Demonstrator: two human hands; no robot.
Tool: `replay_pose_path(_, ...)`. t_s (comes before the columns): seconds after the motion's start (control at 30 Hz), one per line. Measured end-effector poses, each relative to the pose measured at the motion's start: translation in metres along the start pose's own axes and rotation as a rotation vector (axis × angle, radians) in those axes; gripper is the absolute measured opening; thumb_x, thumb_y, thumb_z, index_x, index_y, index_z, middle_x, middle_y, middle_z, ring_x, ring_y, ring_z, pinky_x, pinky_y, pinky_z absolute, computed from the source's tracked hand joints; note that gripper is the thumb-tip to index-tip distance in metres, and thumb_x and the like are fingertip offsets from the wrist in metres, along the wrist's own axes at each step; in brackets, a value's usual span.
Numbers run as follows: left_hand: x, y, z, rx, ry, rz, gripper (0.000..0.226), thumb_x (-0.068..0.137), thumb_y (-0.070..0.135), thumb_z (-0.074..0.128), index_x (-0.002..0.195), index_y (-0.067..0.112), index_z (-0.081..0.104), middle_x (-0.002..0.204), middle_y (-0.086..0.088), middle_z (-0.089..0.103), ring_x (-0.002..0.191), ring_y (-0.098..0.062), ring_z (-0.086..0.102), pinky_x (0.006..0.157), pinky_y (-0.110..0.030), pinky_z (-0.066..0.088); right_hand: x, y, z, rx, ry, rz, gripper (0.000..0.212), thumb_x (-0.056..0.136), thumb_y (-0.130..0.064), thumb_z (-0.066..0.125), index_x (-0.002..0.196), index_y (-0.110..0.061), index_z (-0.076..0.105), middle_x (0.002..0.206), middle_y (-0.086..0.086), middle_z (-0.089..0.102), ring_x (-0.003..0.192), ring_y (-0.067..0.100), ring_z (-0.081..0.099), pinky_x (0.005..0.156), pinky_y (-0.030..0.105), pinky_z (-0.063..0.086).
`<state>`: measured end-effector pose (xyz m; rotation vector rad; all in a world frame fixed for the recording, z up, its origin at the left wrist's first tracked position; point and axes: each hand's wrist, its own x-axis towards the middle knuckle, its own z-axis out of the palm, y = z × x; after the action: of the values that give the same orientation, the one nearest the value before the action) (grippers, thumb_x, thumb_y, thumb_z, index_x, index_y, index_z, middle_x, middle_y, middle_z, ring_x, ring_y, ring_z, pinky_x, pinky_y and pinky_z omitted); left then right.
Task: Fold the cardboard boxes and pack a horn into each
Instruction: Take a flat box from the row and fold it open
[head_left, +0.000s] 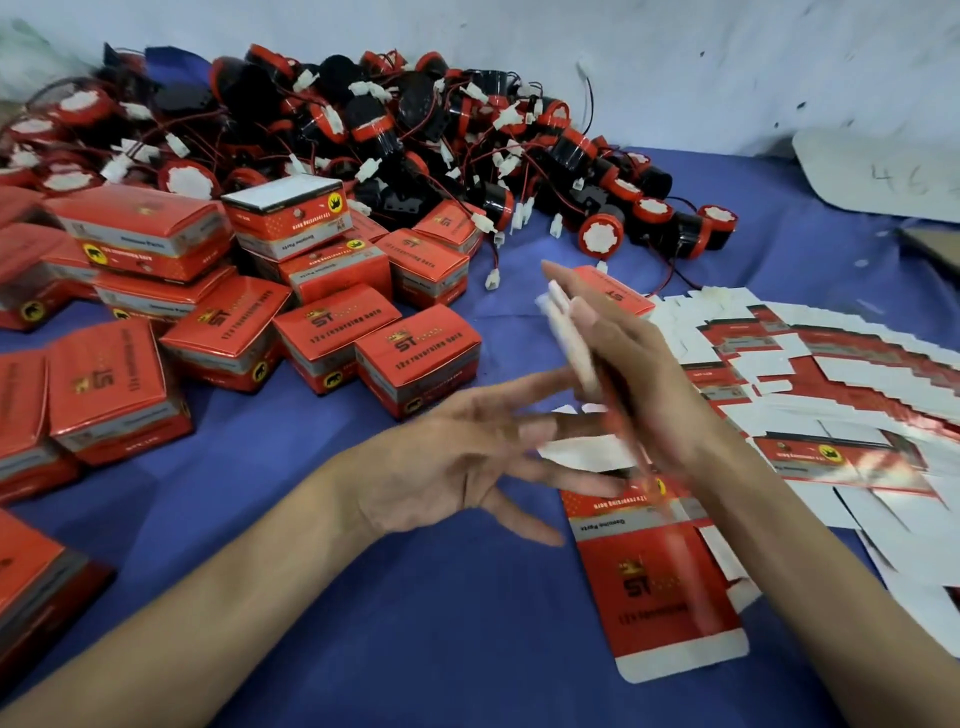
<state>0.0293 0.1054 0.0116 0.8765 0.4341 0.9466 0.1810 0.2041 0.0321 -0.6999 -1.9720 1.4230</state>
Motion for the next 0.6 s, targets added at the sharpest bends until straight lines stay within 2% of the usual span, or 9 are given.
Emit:
replay_pose_path(0.07,-0.001,0.007,0.002,-0.039,0.027,0.007,0.035,0.092,0.038,0.055,0.122,0.024,0.065,0.118,-0.007,0.068,0.107,-0.03,0.066,0.07,-0.045,0.059,-0.003,0.0,0.0,-0.11,0.029,-0.067,0.038,0.093,-0.04,0.05,0.132,-0.041,0.049,0.12,-0.029,0.06,0.11,-0.01,0.055,0.086,0.011,0.045)
replay_pose_path(0.1,-0.002,0.011,0.002,-0.069,0.06,0.015,0.036,0.091,0.042,0.051,0.117,0.024,0.068,0.111,-0.005,0.07,0.101,-0.027,0.068,0.068,-0.043,0.059,-0.004,-0.002,0.002,-0.18,0.047,-0.096,0.044,0.091,-0.044,0.052,0.135,-0.043,0.046,0.127,-0.016,0.06,0.116,-0.001,0.054,0.093,0.022,0.046)
replay_pose_path(0.17,-0.005,0.015,-0.001,-0.072,0.165,0.026,0.035,0.083,0.039,0.05,0.101,0.022,0.076,0.096,-0.001,0.073,0.088,-0.019,0.071,0.064,-0.034,0.059,-0.005,0.001,0.004,-0.311,0.073,-0.136,0.045,0.089,-0.047,0.053,0.133,-0.046,0.046,0.118,0.011,0.06,0.108,0.019,0.055,0.095,0.037,0.043)
replay_pose_path(0.2,-0.006,0.015,-0.003,-0.061,0.21,0.019,0.032,0.079,0.035,0.052,0.092,0.019,0.077,0.09,-0.001,0.072,0.082,-0.017,0.07,0.064,-0.032,0.058,-0.006,0.003,0.005,-0.366,0.076,-0.152,0.044,0.089,-0.048,0.053,0.132,-0.047,0.046,0.11,0.017,0.058,0.102,0.023,0.054,0.093,0.036,0.041)
replay_pose_path(0.27,-0.006,0.012,-0.007,-0.067,0.294,-0.02,0.028,0.071,0.024,0.052,0.085,0.015,0.075,0.087,-0.006,0.067,0.078,-0.019,0.065,0.065,-0.033,0.055,-0.006,0.006,0.007,-0.405,0.063,-0.157,0.044,0.088,-0.05,0.052,0.131,-0.049,0.046,0.103,0.016,0.057,0.098,0.02,0.053,0.09,0.029,0.039)
replay_pose_path(0.37,-0.005,0.008,-0.011,-0.002,0.374,-0.051,0.032,0.07,0.016,0.049,0.086,0.018,0.077,0.088,-0.007,0.069,0.074,-0.019,0.066,0.064,-0.031,0.055,-0.008,0.011,0.01,-0.408,0.078,-0.144,0.044,0.086,-0.053,0.051,0.13,-0.047,0.049,0.093,0.008,0.054,0.091,0.012,0.053,0.08,0.013,0.04)
replay_pose_path(0.47,-0.006,0.009,-0.01,0.103,0.314,-0.049,0.04,0.074,0.006,0.048,0.095,0.026,0.076,0.088,0.0,0.074,0.074,-0.013,0.07,0.063,-0.026,0.058,-0.006,0.012,0.009,-0.411,0.107,-0.133,0.042,0.087,-0.052,0.051,0.129,-0.048,0.05,0.086,0.007,0.045,0.085,0.014,0.049,0.076,0.014,0.037)
replay_pose_path(0.53,-0.006,0.008,-0.009,0.23,0.225,-0.092,0.042,0.078,-0.002,0.05,0.11,0.021,0.064,0.089,0.003,0.073,0.077,-0.01,0.07,0.061,-0.022,0.057,-0.006,0.009,0.009,-0.391,0.096,-0.141,0.04,0.088,-0.05,0.051,0.128,-0.047,0.052,0.082,0.005,0.038,0.08,0.013,0.044,0.073,0.015,0.034)
replay_pose_path(0.6,-0.006,0.007,-0.008,0.383,0.206,-0.133,0.037,0.083,-0.008,0.056,0.113,0.015,0.057,0.091,0.004,0.073,0.081,-0.01,0.07,0.06,-0.02,0.054,-0.007,0.007,0.009,-0.362,0.051,-0.152,0.036,0.088,-0.048,0.051,0.124,-0.044,0.056,0.081,-0.004,0.035,0.08,0.006,0.041,0.076,0.013,0.031)
